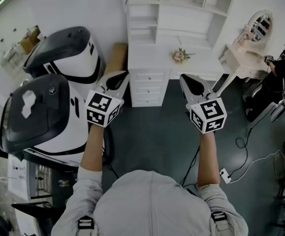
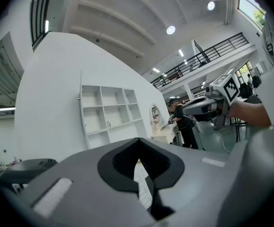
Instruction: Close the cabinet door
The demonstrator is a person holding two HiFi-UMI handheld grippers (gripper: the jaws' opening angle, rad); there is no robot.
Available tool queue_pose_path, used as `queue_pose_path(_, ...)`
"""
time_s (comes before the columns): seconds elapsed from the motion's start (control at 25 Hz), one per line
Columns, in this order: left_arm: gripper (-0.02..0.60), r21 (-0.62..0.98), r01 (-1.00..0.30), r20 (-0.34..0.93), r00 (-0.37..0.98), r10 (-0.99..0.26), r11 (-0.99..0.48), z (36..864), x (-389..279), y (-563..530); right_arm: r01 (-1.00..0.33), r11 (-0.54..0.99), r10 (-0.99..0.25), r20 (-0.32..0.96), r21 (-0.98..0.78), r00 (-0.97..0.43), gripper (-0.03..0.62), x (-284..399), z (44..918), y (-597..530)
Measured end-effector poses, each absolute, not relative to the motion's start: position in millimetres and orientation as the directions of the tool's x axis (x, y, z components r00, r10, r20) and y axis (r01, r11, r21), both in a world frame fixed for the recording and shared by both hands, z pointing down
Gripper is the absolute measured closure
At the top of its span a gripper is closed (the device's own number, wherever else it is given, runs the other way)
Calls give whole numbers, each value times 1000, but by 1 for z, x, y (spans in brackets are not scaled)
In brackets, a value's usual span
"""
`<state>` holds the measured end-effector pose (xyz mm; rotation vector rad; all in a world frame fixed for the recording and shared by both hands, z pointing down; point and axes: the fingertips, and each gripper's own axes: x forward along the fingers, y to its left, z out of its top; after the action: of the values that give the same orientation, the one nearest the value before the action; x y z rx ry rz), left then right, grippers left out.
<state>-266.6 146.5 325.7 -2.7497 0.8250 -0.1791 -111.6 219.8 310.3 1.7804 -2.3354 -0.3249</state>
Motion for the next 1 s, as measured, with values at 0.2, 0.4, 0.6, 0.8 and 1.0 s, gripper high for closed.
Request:
queue_pose_path(0.2,563,-296,-531,46,822,-567,-794,323,-249,150,-931,266,-961,-7,251,-276,592,-91,308,223)
queue_pose_path(0.4,563,-289,-557,53,803,-594,-778,326,-237,154,-930,280,-957,-4,239,-289,591,-68,316,226)
queue_pose_path(0.6,563,-271,-586,60,781,-621,-764,338,-222,163,-929,303,-952,25,212,-305,591,-44,334,229)
queue_pose_path(0.8,563,-254,-590,74,778,-623,-767,344,-206,161,-921,328,-943,21,212,-331,591,-32,337,228)
queue_pose_path(1.0,563,-258,-587,72,781,-621,-768,343,-194,146,-923,331,-943,22,198,-333,592,-22,339,213)
